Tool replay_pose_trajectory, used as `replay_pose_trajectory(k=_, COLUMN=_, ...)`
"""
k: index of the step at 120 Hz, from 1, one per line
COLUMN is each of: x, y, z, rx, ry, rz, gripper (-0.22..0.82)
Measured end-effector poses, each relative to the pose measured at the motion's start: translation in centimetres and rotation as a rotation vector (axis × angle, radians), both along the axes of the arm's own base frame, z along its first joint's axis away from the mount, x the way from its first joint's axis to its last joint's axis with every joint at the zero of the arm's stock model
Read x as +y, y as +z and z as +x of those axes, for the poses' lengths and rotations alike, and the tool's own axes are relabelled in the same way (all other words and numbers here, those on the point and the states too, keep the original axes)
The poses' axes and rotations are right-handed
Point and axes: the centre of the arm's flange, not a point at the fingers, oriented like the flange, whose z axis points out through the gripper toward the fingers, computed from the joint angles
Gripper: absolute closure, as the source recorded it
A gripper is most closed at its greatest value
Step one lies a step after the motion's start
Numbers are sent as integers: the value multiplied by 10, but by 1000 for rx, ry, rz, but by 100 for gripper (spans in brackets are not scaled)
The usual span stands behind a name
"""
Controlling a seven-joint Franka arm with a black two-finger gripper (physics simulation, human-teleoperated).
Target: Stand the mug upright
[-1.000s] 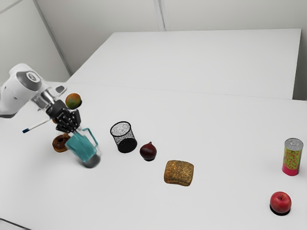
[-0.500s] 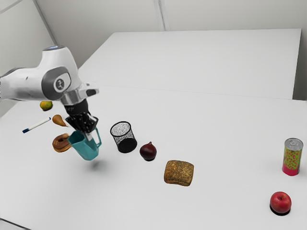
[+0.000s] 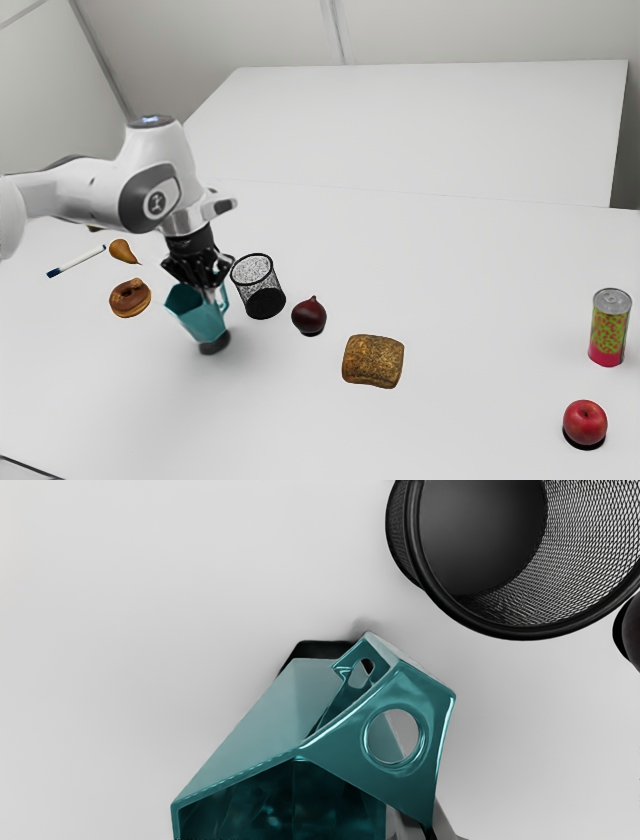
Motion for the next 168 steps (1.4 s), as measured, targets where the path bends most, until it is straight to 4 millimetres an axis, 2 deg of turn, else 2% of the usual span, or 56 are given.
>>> replay_pose_trajectory(k=27, x=-9, y=-17, z=7, rx=-6, ry=67, rz=9, gripper=79)
replay_pose_trajectory(k=58, x=-10, y=-33, z=13, rx=-4, ry=136, rz=13, gripper=78)
replay_pose_trajectory(k=76, x=-16, y=-28, z=13, rx=-16, ry=152, rz=12, gripper=44)
replay_pose_trajectory(k=84, x=-21, y=-23, z=12, rx=-25, ry=151, rz=12, gripper=32)
replay_pose_trajectory(k=98, x=-26, y=-2, z=11, rx=-56, ry=157, rz=11, gripper=19)
replay_pose_trajectory(k=115, x=-24, y=33, z=15, rx=-99, ry=173, rz=9, gripper=10)
replay_pose_trajectory(k=144, x=-23, y=94, z=42, rx=-164, ry=100, rz=19, gripper=3)
replay_pose_trajectory(k=158, x=-22, y=126, z=62, rx=-188, ry=62, rz=31, gripper=2)
replay_pose_trajectory(k=168, x=-21, y=142, z=71, rx=-197, ry=42, rz=36, gripper=1)
